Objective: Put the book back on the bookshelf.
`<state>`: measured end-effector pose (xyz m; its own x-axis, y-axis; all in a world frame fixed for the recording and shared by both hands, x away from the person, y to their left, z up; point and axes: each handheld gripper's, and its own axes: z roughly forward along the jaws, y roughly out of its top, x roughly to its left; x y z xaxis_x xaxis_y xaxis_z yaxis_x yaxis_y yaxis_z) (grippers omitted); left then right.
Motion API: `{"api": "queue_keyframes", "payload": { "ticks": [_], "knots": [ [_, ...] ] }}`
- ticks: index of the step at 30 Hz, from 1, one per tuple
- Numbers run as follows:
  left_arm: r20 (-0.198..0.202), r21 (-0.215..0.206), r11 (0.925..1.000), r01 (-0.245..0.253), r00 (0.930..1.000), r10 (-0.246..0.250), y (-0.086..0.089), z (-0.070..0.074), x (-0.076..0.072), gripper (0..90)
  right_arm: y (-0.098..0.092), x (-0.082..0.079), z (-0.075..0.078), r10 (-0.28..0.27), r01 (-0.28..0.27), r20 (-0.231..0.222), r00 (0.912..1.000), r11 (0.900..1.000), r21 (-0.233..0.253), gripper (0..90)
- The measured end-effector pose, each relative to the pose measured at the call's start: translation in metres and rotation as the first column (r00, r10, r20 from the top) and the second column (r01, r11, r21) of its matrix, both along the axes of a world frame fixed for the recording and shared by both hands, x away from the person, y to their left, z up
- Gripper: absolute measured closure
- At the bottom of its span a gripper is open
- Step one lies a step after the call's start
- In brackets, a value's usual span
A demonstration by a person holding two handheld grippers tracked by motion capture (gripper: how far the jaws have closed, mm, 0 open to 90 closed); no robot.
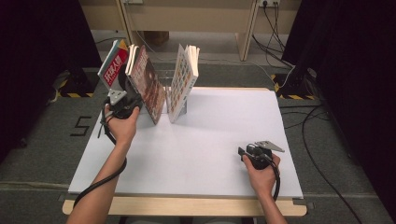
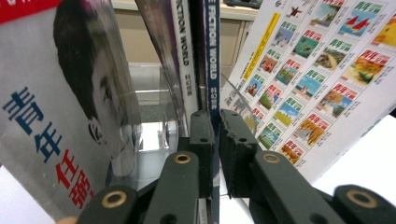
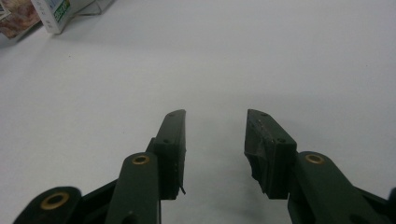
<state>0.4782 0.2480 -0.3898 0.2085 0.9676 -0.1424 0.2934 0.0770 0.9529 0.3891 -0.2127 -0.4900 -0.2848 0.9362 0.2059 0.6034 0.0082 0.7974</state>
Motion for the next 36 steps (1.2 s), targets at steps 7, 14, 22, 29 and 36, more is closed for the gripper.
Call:
{"api": "queue_keyframes", "payload": {
  "ticks": [7,14,22,29,36],
  "knots": [
    [-0.019,0.005,1.0000,0.003,0.9998,-0.003,0.000,-0.005,0.000,83.0,-0.001,0.000,0.000,-0.003,0.003,-0.002,1.0000,1.000,0.004,58.9],
    [-0.051,0.012,0.9999,0.005,0.9987,-0.005,-0.005,-0.013,0.004,82.5,-0.001,0.000,0.000,-0.005,0.005,0.001,1.0000,1.000,0.003,58.9],
    [-0.091,-0.011,0.9999,0.009,0.9958,-0.010,-0.011,-0.025,0.006,82.7,0.000,-0.001,0.001,-0.005,0.005,-0.001,1.0000,1.000,0.005,58.9],
    [-0.101,0.009,0.9999,-0.010,0.9948,0.010,-0.011,-0.021,0.011,83.2,-0.001,0.000,0.001,-0.006,0.006,0.002,1.0000,1.000,0.005,58.9],
    [-0.103,0.004,0.9999,-0.015,0.9946,0.016,-0.013,-0.021,0.014,82.7,-0.001,0.000,0.001,-0.005,0.005,0.002,1.0000,1.000,0.004,58.9]
  ]
}}
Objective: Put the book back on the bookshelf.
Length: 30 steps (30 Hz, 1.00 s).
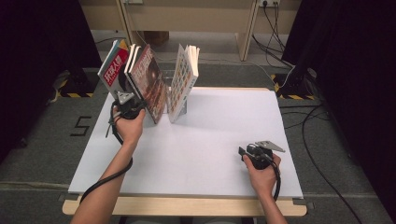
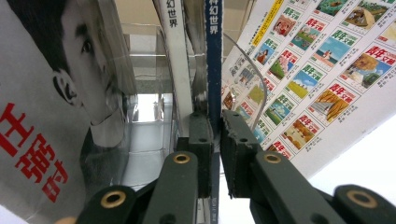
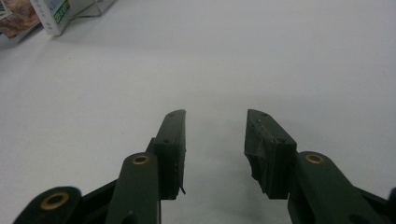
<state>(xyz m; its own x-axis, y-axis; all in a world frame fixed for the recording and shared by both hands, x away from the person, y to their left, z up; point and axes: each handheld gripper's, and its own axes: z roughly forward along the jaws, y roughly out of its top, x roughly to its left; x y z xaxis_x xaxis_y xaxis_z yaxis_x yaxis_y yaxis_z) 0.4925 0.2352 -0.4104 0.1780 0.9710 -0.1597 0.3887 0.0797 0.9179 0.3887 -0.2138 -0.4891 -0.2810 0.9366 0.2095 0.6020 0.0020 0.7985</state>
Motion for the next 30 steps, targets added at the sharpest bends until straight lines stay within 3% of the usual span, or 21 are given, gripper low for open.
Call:
{"api": "queue_keyframes", "payload": {
  "ticks": [5,8,11,12,15,17,21,28,30],
  "knots": [
    [0.008,-0.012,0.9999,-0.008,0.9999,0.008,0.001,-0.003,-0.005,81.6,-0.001,0.000,0.001,-0.003,0.003,0.002,1.0000,1.000,0.002,58.9],
    [0.034,-0.050,0.9984,-0.026,0.9990,0.027,0.004,-0.002,-0.010,73.4,-0.001,0.000,0.000,-0.004,0.004,-0.001,1.0000,1.000,0.003,58.9],
    [0.050,-0.060,0.9975,-0.037,0.9980,0.040,0.005,0.002,-0.010,65.9,-0.001,0.000,0.000,-0.003,0.003,-0.001,1.0000,1.000,0.003,58.9],
    [0.053,-0.073,0.9959,-0.053,0.9970,0.057,0.007,0.005,-0.008,58.6,0.000,0.000,0.000,0.001,-0.001,-0.002,1.0000,1.000,0.002,58.9],
    [0.054,-0.072,0.9946,-0.075,0.9955,0.079,0.009,0.009,-0.003,53.5,0.001,0.000,0.000,0.003,-0.003,-0.003,1.0000,1.000,-0.001,58.8],
    [0.044,-0.092,0.9924,-0.081,0.9954,0.085,0.010,0.013,0.003,48.0,0.000,0.000,0.000,0.003,-0.003,-0.003,1.0000,1.000,-0.001,58.7],
    [0.061,-0.099,0.9916,-0.082,0.9942,0.089,0.009,0.023,0.014,48.5,0.000,0.000,-0.001,0.005,-0.005,-0.009,0.9999,1.000,0.000,58.7],
    [0.038,-0.127,0.9865,-0.104,0.9933,0.109,0.008,0.035,0.037,56.0,-0.001,0.001,-0.002,0.004,-0.004,-0.017,0.9998,1.000,0.005,58.6],
    [0.036,-0.103,0.9876,-0.118,0.9918,0.123,0.005,0.039,0.044,60.2,-0.001,0.001,-0.002,0.007,-0.007,-0.018,0.9998,1.000,0.005,58.6]
  ]
}}
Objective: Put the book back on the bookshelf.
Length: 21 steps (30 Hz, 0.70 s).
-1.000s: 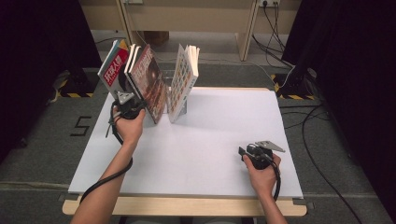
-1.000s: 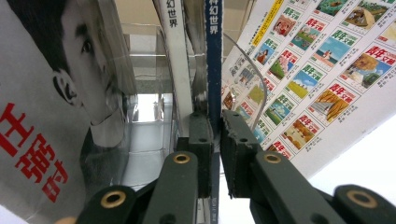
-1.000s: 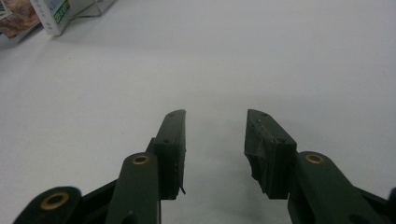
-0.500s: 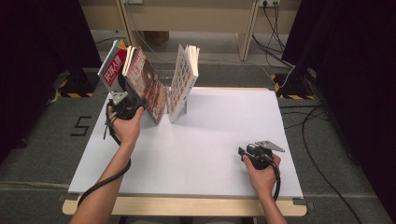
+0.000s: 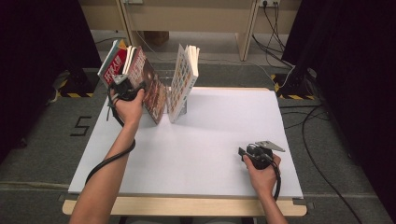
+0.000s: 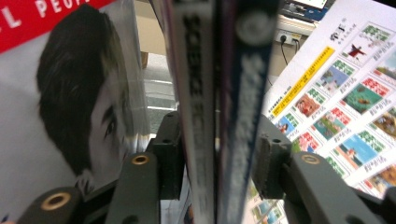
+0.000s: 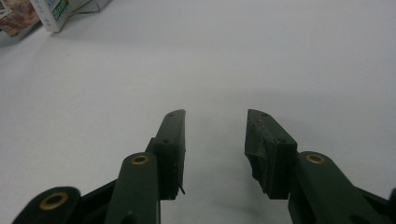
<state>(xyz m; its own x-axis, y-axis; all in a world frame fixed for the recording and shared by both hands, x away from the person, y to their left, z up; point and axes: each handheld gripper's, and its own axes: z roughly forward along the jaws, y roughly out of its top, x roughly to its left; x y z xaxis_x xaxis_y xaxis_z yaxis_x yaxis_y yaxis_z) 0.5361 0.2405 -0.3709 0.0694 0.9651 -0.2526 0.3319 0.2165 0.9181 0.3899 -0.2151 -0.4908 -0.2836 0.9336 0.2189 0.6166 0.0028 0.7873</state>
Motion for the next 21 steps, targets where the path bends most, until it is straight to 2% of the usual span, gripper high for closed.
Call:
{"api": "queue_keyframes", "payload": {
  "ticks": [3,6,11,17,20,21],
  "knots": [
    [-0.006,0.001,1.0000,-0.008,1.0000,0.008,0.001,0.001,0.004,65.3,-0.001,0.000,0.000,0.000,0.000,0.002,1.0000,1.000,-0.002,58.5],
    [-0.019,-0.017,0.9998,-0.007,0.9998,0.007,0.003,0.001,0.009,69.5,0.000,0.001,-0.001,-0.002,0.002,-0.005,1.0000,1.000,0.001,58.5],
    [-0.040,-0.013,0.9998,-0.013,0.9991,0.012,0.003,0.002,0.015,71.0,0.001,0.002,-0.002,0.009,-0.009,-0.005,0.9999,1.000,-0.007,58.6],
    [-0.024,0.019,0.9998,0.003,0.9997,-0.002,-0.004,0.003,0.012,75.2,0.001,0.002,-0.002,0.004,-0.004,-0.015,0.9999,1.000,-0.001,58.6],
    [-0.015,-0.013,0.9997,0.022,0.9996,-0.022,-0.008,0.003,0.013,73.6,0.001,0.002,-0.002,0.005,-0.005,-0.008,1.0000,1.000,-0.002,58.6],
    [-0.016,-0.008,0.9997,0.025,0.9996,-0.025,-0.009,0.003,0.014,73.6,0.001,0.002,-0.002,0.005,-0.005,-0.008,1.0000,1.000,-0.002,58.6]
  ]
}}
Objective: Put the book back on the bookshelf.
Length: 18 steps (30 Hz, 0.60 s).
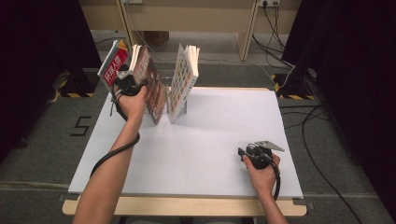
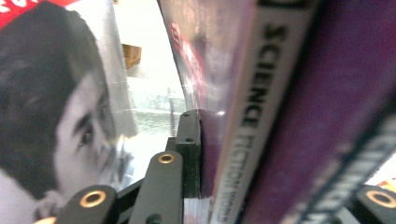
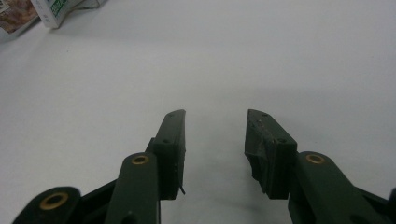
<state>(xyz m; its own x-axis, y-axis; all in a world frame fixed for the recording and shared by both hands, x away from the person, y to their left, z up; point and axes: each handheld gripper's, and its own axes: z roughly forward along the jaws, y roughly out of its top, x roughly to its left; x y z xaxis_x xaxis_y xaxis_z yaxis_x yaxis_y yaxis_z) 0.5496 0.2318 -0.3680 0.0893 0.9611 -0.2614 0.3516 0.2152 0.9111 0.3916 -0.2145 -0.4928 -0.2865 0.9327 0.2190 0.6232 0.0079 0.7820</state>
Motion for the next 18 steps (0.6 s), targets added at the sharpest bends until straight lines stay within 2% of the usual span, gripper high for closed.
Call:
{"api": "queue_keyframes", "payload": {
  "ticks": [4,9,12,15,18],
  "knots": [
    [-0.003,0.000,1.0000,0.004,1.0000,-0.004,-0.002,0.002,0.004,72.9,-0.001,0.000,0.000,-0.002,0.002,-0.002,1.0000,1.000,0.004,58.6],
    [-0.025,-0.010,0.9998,0.020,0.9995,-0.020,-0.002,0.003,0.011,72.4,0.000,0.000,0.000,-0.005,0.005,-0.009,0.9999,1.000,0.008,58.6],
    [-0.035,0.000,0.9994,0.035,0.9988,-0.035,-0.003,0.004,0.015,74.5,0.000,0.000,-0.001,-0.002,0.002,-0.009,1.0000,1.000,0.004,58.6],
    [-0.047,0.031,0.9978,0.059,0.9972,-0.057,-0.004,0.007,0.017,75.9,-0.001,0.000,0.000,-0.005,0.005,-0.011,0.9999,1.000,0.008,58.6],
    [-0.038,0.039,0.9971,0.065,0.9973,-0.063,-0.003,0.008,0.016,76.2,-0.003,0.000,0.000,-0.007,0.007,-0.014,0.9999,1.000,0.011,58.6]
  ]
}}
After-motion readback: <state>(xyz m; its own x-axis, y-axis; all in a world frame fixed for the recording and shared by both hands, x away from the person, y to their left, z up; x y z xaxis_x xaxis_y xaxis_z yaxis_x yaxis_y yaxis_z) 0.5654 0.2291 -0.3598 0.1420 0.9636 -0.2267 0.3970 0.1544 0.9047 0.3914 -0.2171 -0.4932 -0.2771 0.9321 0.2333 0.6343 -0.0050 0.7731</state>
